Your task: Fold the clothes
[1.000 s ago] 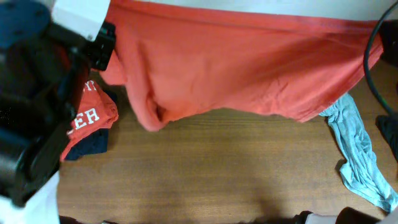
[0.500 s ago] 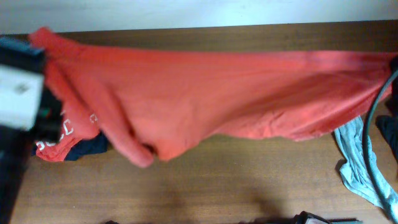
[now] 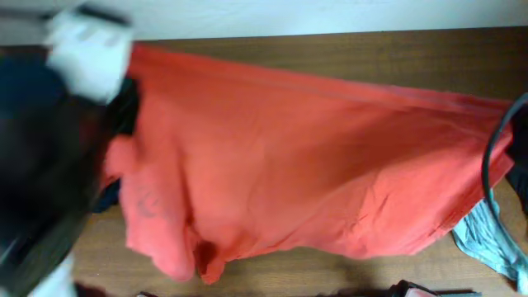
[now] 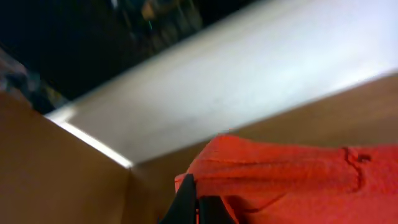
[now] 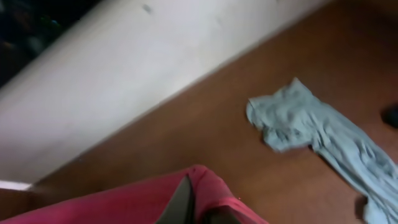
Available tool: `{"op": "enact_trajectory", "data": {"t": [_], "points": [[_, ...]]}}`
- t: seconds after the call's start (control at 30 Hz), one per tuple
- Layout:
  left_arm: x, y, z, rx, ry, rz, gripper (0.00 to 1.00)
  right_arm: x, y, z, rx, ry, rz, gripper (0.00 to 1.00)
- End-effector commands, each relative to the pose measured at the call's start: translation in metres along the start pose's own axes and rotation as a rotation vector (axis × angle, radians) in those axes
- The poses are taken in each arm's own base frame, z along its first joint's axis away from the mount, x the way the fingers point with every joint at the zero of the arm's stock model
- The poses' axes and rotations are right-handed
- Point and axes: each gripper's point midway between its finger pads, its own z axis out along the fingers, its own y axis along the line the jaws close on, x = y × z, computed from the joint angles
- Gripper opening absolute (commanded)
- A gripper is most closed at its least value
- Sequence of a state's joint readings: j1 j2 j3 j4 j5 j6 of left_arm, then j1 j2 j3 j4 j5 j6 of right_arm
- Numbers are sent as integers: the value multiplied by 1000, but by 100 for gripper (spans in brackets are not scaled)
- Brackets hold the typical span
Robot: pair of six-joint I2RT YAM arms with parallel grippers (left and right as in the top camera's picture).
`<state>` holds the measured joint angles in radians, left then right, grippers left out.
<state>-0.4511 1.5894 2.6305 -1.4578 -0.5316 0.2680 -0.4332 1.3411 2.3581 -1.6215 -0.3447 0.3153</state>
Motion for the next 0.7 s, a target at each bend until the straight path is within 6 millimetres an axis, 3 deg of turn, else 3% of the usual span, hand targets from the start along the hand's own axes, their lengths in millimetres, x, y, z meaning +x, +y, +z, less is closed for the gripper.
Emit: {"op": "enact_trajectory", "data": {"t": [0.0, 0.03, 0.07, 0.17, 0.2, 0.23, 0.27, 0.3, 0.33, 0.4, 0.53, 0.67], "points": [[25, -27, 85, -2, 192, 25, 1, -6, -43, 57, 159, 126, 36, 4], [30, -35, 102, 18, 223, 32, 1, -6, -48, 70, 168, 158, 33, 4], [40, -47, 132, 42, 273, 41, 1, -5, -56, 90, 181, 208, 37, 4], [59, -63, 191, 40, 348, 58, 8, -6, -72, 137, 201, 288, 52, 5], [65, -67, 212, 35, 361, 67, 13, -10, -76, 156, 195, 300, 30, 13], [68, -69, 228, 28, 364, 74, 22, -15, -81, 177, 189, 300, 1, 29], [73, -69, 248, 14, 366, 83, 49, -20, -85, 194, 186, 297, -12, 52], [75, -64, 262, -24, 366, 82, 60, -24, -90, 208, 184, 294, -22, 63], [79, -56, 271, -67, 373, 78, 62, -26, -96, 220, 191, 294, -20, 66], [85, -39, 273, -128, 391, 73, 63, -26, -103, 232, 193, 303, -8, 72], [71, -7, 244, -152, 347, 14, 73, -31, -106, 227, 189, 286, -17, 77], [48, -20, 207, 46, 244, -39, 75, -35, -98, 213, 180, 260, -27, 82]]}}
